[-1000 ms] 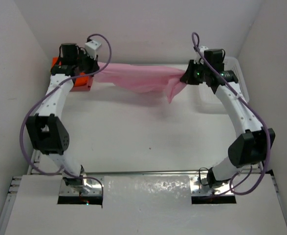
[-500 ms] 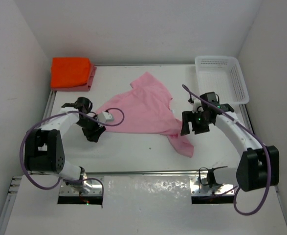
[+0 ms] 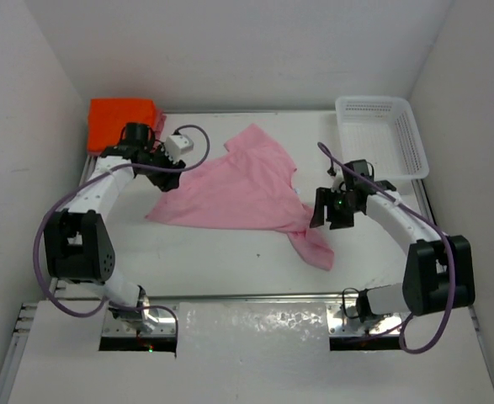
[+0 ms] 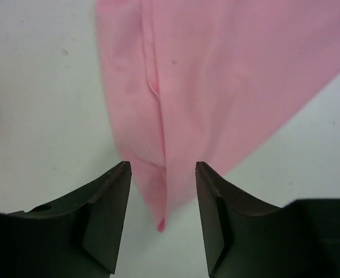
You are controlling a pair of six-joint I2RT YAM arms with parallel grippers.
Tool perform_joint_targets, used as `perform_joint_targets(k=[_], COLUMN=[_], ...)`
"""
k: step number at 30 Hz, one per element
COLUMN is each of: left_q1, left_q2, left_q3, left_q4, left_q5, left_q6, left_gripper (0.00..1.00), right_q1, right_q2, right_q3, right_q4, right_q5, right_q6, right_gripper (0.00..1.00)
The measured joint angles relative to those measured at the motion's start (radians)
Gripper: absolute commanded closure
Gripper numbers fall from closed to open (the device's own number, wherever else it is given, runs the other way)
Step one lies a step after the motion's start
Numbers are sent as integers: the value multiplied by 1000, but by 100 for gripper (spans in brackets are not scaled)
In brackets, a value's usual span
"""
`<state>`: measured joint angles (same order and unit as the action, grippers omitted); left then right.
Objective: Fold and stack the t-shirts
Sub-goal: Flatten out the tshirt
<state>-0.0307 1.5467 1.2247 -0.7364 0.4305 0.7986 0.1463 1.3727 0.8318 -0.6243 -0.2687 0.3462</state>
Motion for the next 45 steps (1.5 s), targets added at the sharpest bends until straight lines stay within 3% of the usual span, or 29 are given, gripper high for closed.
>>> perform_joint_targets(k=[6,9,15,20,24,25,26,27,32,35,41,45], left_q1=[-1,-1,0,5,5,5,5,4,-39,-124,-286,-352], left_q2=[72,82,64,28,26,26,27,29,63,116,344,489], left_q3=[15,11,-12,-69,-81,-80,-80,-79,-68,-35,195,325], left_q4=[97,139,202,211,214,216,217,217,235,247,257,259], left_q5=[-25,-51,-70,-71,-56,-47,-34,-21,-5,-22,-29,-84], left_q6=[-154,-235,-324,-338,-359,-364,-369,-376,-412,-425,-494,-546], left_gripper=[53,53,53,53,53,53,53,53,51,51,47,48], right_q1=[75,145,200,255,403,451,500,546,653,627,492,408], right_q2=[103,232,542,612,547,522,492,456,340,232,-143,-280], right_q3=[59,220,523,445,342,306,266,227,127,66,-163,-303], right_q4=[56,68,130,166,230,243,265,272,278,287,413,426], right_q5=[68,139,197,222,271,287,297,305,315,322,253,265], right_q6=[-26,-62,-97,-122,-120,-124,-127,-129,-118,-87,47,121], right_gripper=[31,31,43,100,100,96,83,50,20,16,20,21])
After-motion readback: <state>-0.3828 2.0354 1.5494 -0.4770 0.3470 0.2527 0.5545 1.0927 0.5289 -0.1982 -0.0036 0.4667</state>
